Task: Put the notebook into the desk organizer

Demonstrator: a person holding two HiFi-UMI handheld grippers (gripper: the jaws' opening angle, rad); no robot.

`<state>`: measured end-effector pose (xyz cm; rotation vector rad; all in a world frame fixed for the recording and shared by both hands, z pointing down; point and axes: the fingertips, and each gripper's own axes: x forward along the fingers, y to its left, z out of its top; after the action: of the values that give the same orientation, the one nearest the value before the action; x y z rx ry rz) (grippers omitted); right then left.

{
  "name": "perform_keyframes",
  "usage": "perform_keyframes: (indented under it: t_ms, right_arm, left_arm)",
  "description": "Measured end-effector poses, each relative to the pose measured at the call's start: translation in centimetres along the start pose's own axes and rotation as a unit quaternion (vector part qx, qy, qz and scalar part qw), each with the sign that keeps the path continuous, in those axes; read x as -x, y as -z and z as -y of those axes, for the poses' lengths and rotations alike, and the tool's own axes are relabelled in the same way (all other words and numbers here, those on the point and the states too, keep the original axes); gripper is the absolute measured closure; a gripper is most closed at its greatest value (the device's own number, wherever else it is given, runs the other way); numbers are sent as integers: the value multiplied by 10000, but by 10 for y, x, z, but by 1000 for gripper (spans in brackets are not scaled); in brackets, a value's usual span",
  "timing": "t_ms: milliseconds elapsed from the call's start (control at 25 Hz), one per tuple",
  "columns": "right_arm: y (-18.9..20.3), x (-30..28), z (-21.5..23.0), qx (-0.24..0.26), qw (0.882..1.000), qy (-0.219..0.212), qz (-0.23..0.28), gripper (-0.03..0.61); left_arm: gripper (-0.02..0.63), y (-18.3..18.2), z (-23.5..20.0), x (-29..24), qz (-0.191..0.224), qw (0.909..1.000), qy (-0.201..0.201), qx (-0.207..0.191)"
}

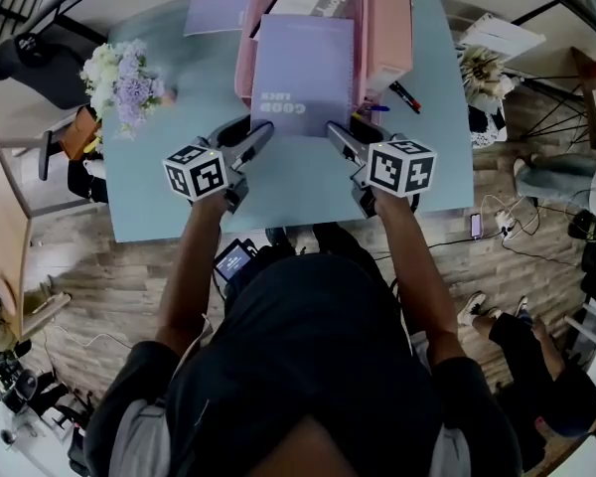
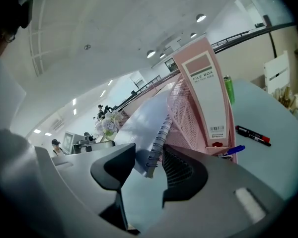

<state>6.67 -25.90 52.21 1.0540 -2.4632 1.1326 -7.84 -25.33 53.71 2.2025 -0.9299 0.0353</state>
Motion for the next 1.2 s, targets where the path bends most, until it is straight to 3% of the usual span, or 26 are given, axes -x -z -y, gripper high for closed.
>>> perform_keyframes:
  t_ms: [120, 520, 1200]
  right_arm:
    - [-1, 2, -3, 81, 9999, 93, -73, 422]
    - [-12, 19, -26, 663, 9971, 343, 134, 448]
    - [4, 48, -64, 884, 9937, 497, 480, 449]
  left_arm:
    - [409, 0, 3, 1, -41, 10000, -25, -54]
    - [425, -8, 20, 21, 114, 9983, -310, -489]
    - [426, -5, 53, 61, 134, 9940, -150, -1073]
